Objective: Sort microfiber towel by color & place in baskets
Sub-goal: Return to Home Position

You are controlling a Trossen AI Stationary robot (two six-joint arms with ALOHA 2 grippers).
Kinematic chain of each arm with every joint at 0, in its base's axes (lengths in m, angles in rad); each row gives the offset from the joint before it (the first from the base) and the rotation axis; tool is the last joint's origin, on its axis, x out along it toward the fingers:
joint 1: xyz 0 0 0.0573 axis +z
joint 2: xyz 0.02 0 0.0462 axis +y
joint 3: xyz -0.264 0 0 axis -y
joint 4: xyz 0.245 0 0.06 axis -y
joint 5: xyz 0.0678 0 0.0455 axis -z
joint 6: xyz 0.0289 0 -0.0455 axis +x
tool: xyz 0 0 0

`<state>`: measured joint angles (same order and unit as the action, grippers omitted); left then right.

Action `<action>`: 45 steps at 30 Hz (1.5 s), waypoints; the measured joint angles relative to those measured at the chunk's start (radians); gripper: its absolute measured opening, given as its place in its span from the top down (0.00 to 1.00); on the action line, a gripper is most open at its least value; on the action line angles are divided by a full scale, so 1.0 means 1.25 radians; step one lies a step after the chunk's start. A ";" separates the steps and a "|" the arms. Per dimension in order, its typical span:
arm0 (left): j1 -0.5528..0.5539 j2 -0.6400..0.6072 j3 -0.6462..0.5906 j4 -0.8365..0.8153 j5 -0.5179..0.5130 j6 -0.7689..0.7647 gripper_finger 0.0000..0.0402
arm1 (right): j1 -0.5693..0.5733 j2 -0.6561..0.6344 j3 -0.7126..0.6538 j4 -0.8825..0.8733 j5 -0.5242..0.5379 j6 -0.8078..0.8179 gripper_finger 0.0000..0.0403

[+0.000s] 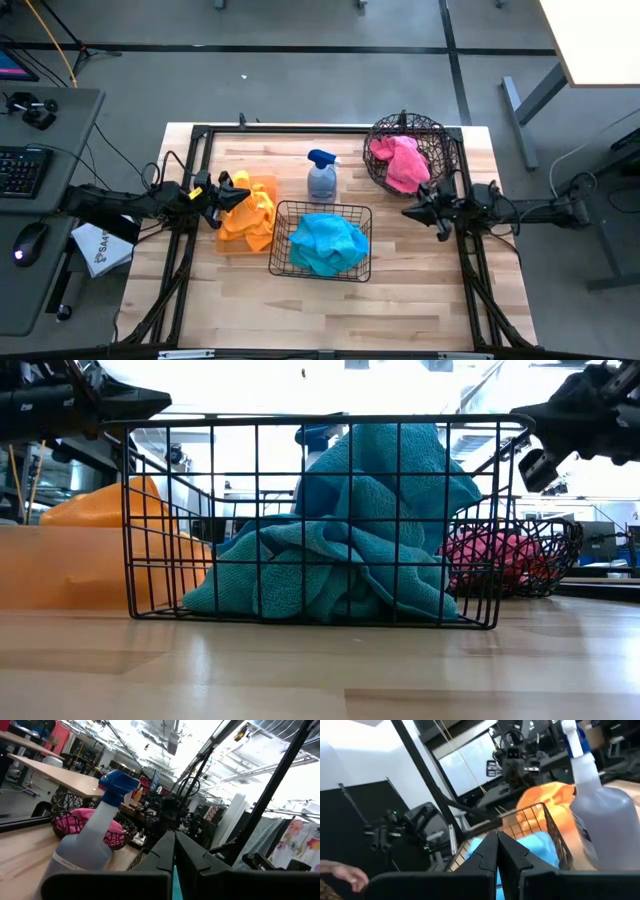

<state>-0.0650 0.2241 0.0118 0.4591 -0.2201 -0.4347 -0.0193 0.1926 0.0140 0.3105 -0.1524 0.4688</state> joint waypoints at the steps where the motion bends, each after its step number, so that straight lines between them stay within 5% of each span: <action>1: 0.000 0.000 0.000 0.000 0.000 0.000 1.00 | 0.000 -0.013 -0.003 -0.018 0.008 -0.004 1.00; 6: 0.000 0.000 0.000 0.000 0.000 0.000 1.00 | 0.000 -0.063 -0.003 -0.074 0.050 -0.064 1.00; 11: 0.000 0.000 0.000 0.000 0.000 0.000 1.00 | 0.000 -0.065 -0.003 -0.149 0.056 0.040 1.00; 24: 0.000 0.000 0.000 -0.005 0.000 0.000 1.00 | 0.000 -0.084 -0.003 -0.231 0.058 0.038 1.00; 34: 0.004 -0.178 0.001 -0.201 0.000 0.000 1.00 | 0.001 -0.154 -0.003 -0.211 0.058 0.038 1.00; 45: -0.007 -0.177 0.000 -0.328 0.006 0.000 1.00 | 0.001 -0.149 -0.003 -0.228 0.057 0.038 1.00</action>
<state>-0.0742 0.0029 0.0123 0.0496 -0.2122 -0.4343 -0.0181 0.0064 0.0097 0.0260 -0.0806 0.5163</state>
